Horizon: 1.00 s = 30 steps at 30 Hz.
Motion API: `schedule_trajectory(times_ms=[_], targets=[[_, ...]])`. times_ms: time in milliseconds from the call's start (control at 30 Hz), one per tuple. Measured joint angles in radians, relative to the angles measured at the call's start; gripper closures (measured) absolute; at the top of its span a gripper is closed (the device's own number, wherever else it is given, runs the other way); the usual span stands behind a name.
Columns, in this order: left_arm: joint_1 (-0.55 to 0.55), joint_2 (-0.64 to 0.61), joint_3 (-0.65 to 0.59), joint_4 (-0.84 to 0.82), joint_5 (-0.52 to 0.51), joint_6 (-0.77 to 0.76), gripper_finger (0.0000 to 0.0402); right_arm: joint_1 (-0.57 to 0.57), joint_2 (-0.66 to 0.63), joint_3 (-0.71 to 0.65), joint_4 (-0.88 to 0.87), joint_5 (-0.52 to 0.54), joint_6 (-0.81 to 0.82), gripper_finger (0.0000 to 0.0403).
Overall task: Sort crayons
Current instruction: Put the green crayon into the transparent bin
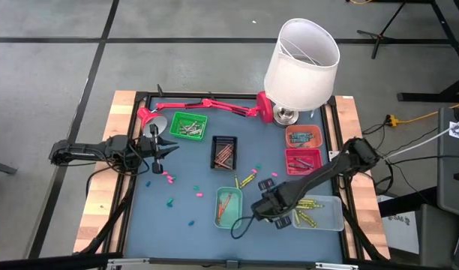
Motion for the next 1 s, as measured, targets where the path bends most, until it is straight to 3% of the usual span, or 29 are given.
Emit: schedule_trajectory(times_ms=[467, 867, 1000], targets=[[0.000, 0.000, 0.000, 0.000, 0.000, 0.000, 0.0349, 0.002, 0.092, 0.004, 0.005, -0.025, -0.017, 0.0265], [0.000, 0.000, 0.000, 0.000, 0.001, 0.000, 0.0349, 0.002, 0.094, 0.003, 0.005, -0.029, -0.016, 0.0385], [0.000, 0.000, 0.000, 0.000, 0.001, 0.000, 0.0349, 0.002, 0.094, 0.004, 0.003, -0.028, -0.011, 0.0391]])
